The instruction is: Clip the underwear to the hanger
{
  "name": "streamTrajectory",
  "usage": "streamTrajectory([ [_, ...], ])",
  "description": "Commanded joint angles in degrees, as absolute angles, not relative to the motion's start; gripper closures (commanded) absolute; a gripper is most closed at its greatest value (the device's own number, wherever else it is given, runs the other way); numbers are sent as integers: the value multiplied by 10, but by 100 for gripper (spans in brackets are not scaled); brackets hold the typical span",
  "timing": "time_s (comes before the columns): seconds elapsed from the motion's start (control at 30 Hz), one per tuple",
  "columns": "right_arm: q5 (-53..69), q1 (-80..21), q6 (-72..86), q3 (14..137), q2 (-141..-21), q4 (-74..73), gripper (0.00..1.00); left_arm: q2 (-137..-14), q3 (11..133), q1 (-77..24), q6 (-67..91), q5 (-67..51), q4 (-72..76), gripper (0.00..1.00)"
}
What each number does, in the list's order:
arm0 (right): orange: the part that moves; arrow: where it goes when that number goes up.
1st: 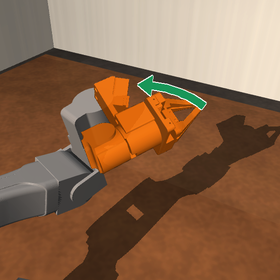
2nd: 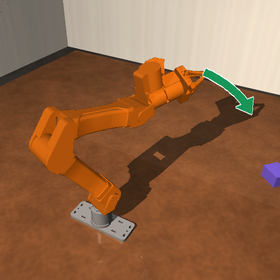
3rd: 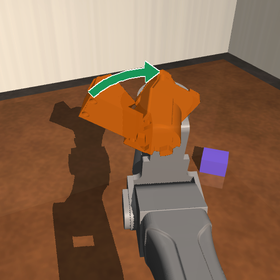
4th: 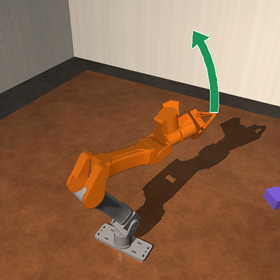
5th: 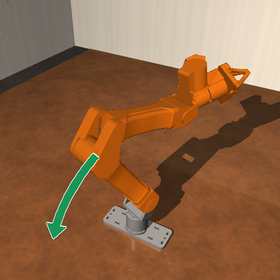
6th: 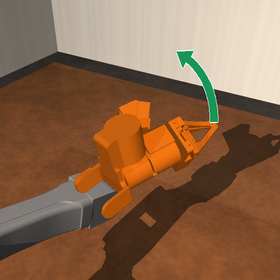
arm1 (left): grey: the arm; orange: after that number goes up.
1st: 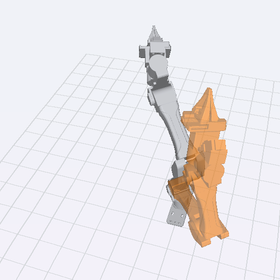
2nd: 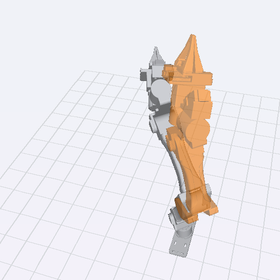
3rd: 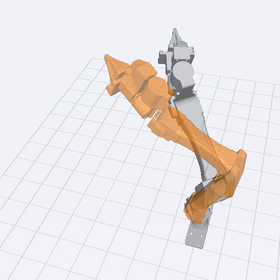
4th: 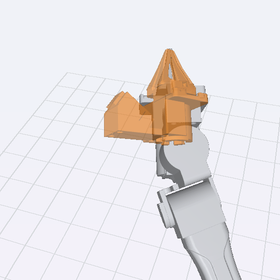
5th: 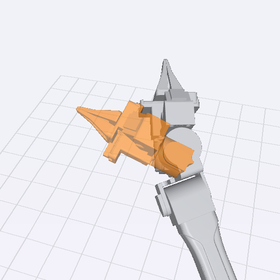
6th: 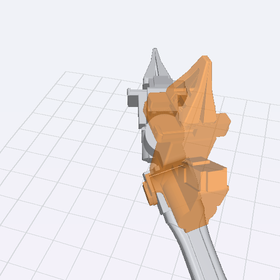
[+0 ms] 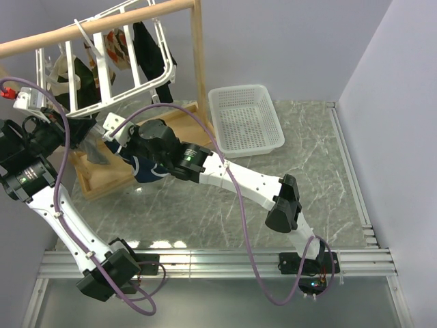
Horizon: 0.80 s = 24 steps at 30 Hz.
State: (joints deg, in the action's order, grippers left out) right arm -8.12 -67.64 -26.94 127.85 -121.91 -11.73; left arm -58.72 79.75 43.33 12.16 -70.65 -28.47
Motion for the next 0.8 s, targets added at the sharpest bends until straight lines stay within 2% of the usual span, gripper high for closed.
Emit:
streamTrajectory([
  [0.0, -88, -679, -269, 1301, -1192, -98, 100, -582, 797, 427, 103, -760, -374, 100],
  [0.77, -79, -682, -259, 1296, -1164, -87, 100, -583, 798, 420, 83, -748, -391, 100],
])
